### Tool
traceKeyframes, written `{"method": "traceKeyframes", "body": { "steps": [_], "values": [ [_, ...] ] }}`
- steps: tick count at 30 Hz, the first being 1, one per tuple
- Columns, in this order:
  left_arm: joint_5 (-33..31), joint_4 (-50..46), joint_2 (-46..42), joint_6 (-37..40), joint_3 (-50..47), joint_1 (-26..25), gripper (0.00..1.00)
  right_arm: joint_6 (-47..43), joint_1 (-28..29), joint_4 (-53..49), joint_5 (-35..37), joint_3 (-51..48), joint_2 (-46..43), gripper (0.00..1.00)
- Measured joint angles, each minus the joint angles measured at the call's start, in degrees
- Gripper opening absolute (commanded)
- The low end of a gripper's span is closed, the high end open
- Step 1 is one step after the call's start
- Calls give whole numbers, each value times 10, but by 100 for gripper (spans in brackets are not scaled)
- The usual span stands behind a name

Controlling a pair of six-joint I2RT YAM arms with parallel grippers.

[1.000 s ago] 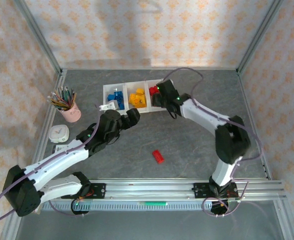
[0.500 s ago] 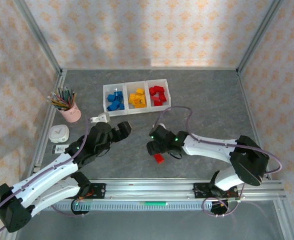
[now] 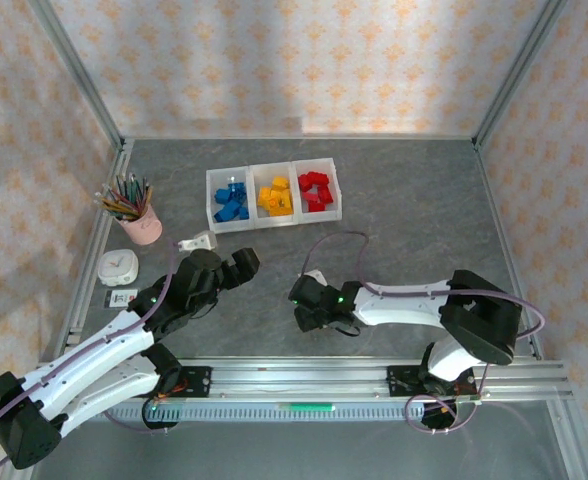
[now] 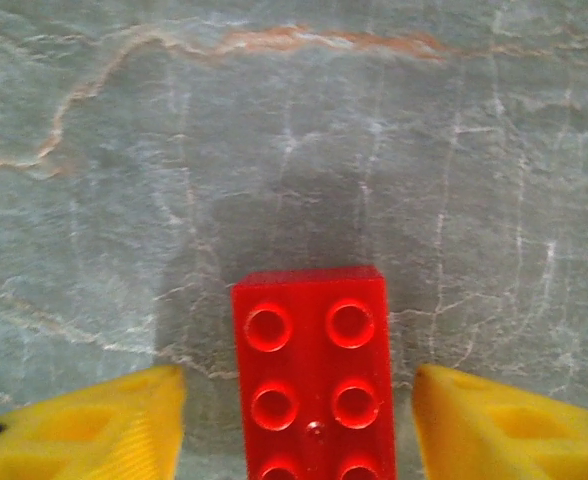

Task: Sort the legos into containers by color
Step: Pick up the lego from the bottom-center of the table, then place the lego in the container.

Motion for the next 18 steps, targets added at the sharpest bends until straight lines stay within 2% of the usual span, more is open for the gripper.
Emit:
{"method": "traceKeyframes", "body": {
  "steps": [7, 13, 18],
  "values": [
    [2, 6, 7, -4, -6, 0, 99, -2, 0, 0, 20, 0, 1, 30],
    [2, 15, 22, -7, -6, 0, 99, -9, -3, -12, 30, 19, -3, 28],
    [3, 25, 44, -6, -1, 0, 99, -21, -45, -31, 31, 74, -28, 29]
  ]
}}
